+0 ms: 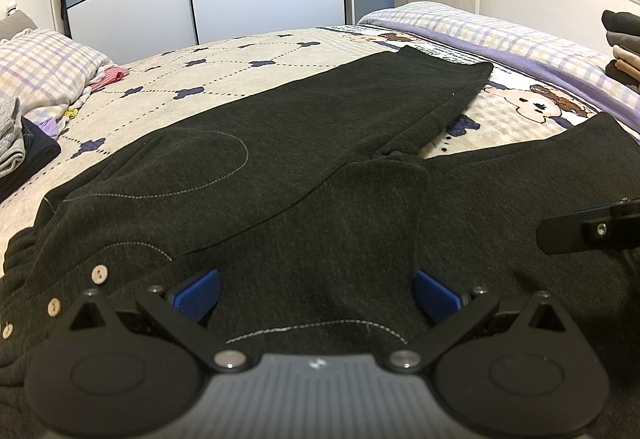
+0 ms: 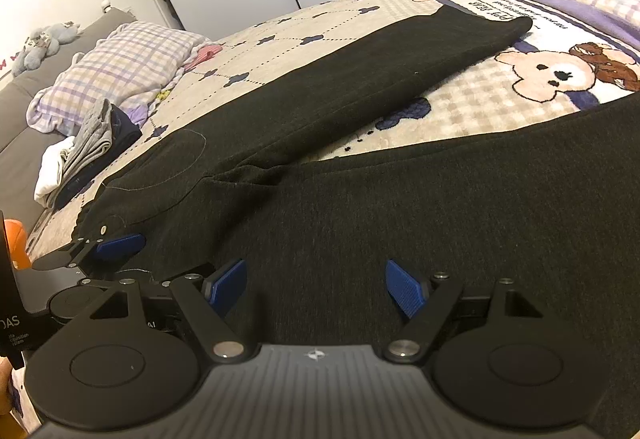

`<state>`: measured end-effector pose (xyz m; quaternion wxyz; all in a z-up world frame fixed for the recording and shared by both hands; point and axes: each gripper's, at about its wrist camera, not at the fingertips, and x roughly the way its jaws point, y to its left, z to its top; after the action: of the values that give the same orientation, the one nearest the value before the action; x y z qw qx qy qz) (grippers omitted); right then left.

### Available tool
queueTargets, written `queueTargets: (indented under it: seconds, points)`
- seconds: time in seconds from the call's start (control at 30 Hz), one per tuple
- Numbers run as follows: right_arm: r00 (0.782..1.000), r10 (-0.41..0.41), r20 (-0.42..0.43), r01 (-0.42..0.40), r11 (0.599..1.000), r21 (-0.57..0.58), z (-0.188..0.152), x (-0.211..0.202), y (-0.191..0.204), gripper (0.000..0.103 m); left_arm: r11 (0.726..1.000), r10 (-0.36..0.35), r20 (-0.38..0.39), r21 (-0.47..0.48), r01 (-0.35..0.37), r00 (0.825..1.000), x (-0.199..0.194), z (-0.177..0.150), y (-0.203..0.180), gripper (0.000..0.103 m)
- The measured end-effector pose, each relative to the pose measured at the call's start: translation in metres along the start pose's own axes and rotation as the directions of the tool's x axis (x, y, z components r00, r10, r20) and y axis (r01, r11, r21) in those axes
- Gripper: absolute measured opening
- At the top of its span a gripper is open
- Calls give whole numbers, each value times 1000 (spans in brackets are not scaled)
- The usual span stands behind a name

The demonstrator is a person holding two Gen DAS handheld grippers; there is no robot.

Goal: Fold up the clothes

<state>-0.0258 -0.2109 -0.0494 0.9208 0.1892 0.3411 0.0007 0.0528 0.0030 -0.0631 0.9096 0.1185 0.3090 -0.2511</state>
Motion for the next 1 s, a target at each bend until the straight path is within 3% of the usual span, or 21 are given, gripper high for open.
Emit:
queueTargets:
  seconds: [1.0]
  points:
    - [1000,-1,-5,1,1000,-2,-1,0,3,80,1000,0,0,0,0,1000,0,0,0,103]
